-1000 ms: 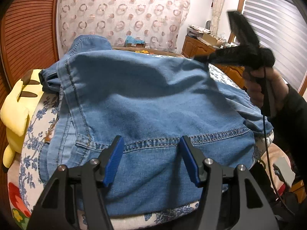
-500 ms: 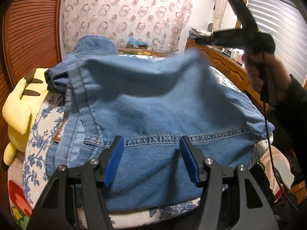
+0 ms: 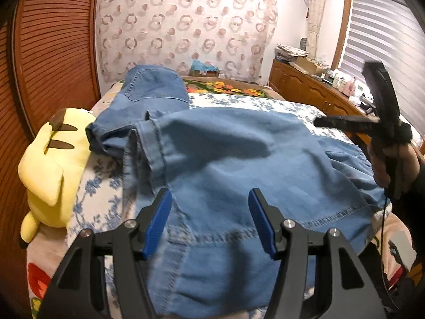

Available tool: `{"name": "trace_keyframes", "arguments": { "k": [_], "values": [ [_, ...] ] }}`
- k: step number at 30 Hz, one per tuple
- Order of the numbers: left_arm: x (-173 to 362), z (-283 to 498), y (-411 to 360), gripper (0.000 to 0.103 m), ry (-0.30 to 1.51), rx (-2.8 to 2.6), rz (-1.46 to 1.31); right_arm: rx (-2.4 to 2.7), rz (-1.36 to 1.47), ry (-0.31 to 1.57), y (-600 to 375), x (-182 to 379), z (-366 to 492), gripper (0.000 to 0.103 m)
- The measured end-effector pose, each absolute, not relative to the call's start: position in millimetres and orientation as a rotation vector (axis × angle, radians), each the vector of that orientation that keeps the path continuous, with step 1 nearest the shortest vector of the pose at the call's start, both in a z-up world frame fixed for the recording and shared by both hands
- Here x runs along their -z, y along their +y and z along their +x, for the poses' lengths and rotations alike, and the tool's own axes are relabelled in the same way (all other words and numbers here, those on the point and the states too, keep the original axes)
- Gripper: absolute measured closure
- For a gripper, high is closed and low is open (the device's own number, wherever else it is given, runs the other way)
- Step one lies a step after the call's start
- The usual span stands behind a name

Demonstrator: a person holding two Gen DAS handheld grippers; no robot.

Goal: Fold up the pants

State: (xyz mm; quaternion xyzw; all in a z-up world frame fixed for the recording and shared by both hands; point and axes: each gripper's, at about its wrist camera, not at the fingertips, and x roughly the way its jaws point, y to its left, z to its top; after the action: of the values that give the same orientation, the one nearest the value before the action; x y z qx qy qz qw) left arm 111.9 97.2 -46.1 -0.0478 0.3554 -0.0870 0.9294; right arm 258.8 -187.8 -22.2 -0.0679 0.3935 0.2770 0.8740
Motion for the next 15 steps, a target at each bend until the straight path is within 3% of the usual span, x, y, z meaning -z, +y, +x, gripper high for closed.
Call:
{"name": "trace_keyframes", "arguments": {
  "k": [15],
  "values": [
    [75.4,150.7,147.1,0.044,0.783,0.048,-0.123,-0.482,-0.189,0.919,-183.9,68.9,296.0,0.054]
  ]
}}
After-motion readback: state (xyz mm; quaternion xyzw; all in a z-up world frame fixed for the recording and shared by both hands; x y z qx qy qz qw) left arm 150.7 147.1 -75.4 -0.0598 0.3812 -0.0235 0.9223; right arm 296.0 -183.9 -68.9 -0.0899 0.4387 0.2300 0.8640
